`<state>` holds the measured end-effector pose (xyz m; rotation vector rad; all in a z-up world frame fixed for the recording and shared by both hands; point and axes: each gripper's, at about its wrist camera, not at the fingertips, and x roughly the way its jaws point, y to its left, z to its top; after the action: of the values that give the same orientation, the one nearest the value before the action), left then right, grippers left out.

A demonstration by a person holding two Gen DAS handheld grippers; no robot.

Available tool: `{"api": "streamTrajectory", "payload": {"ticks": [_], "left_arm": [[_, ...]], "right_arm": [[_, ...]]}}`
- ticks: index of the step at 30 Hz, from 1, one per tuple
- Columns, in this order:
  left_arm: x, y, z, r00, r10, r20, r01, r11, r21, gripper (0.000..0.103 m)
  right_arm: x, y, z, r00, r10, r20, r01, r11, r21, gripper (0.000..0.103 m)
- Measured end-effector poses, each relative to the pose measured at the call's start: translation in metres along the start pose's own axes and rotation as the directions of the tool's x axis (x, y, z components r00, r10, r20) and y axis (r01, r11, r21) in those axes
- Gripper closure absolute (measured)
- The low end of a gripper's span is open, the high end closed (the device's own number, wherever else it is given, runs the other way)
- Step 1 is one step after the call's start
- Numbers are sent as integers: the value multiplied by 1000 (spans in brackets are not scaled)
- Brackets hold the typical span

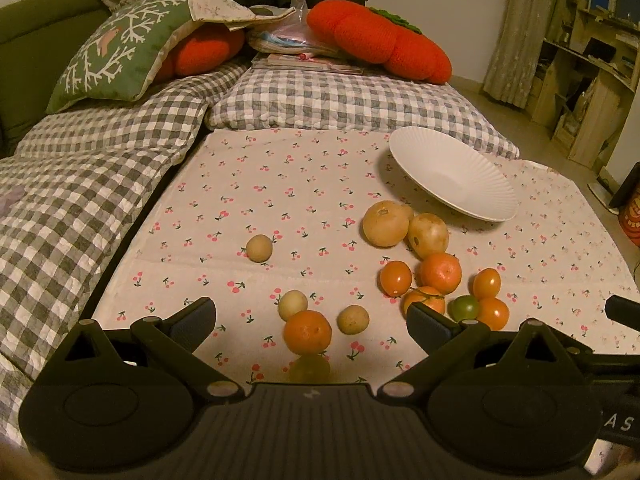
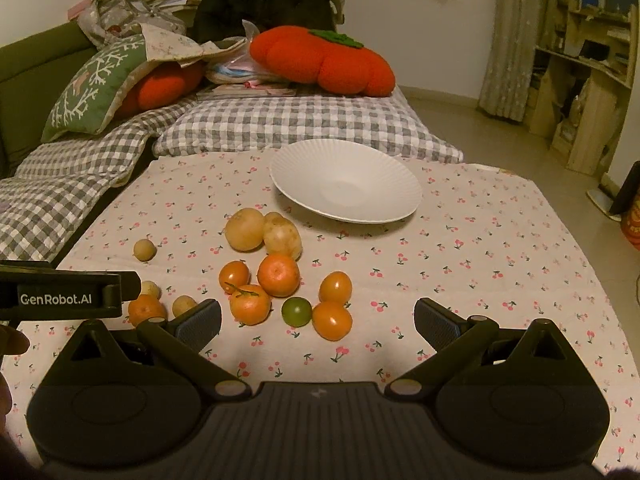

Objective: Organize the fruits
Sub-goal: 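Reach both tools toward the two yellow potatoes near the plate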

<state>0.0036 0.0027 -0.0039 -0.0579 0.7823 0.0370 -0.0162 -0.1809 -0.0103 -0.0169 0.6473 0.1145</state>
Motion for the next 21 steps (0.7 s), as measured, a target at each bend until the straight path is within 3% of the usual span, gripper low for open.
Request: {"api": "streamTrajectory", "payload": {"ticks": [5, 8, 15, 21], "left_arm": [[3, 1, 5, 999, -5, -32, 5, 1000, 4, 10], [2, 6, 15, 1000, 6, -14, -6, 1000, 3, 10], [16, -1, 47, 999, -23, 45, 23, 1000, 10, 10], [46, -8, 71, 999, -37, 6, 36, 999, 33, 11]], "right_arm": [[2, -8, 11, 1000, 12, -9, -12, 1000, 1, 0], [6, -18, 27, 999, 32, -23, -31, 999, 20, 0], [45, -24, 67, 991, 117, -64, -118, 993, 1, 0], [78, -18, 75, 983, 153, -97, -159, 986, -55, 1]]}}
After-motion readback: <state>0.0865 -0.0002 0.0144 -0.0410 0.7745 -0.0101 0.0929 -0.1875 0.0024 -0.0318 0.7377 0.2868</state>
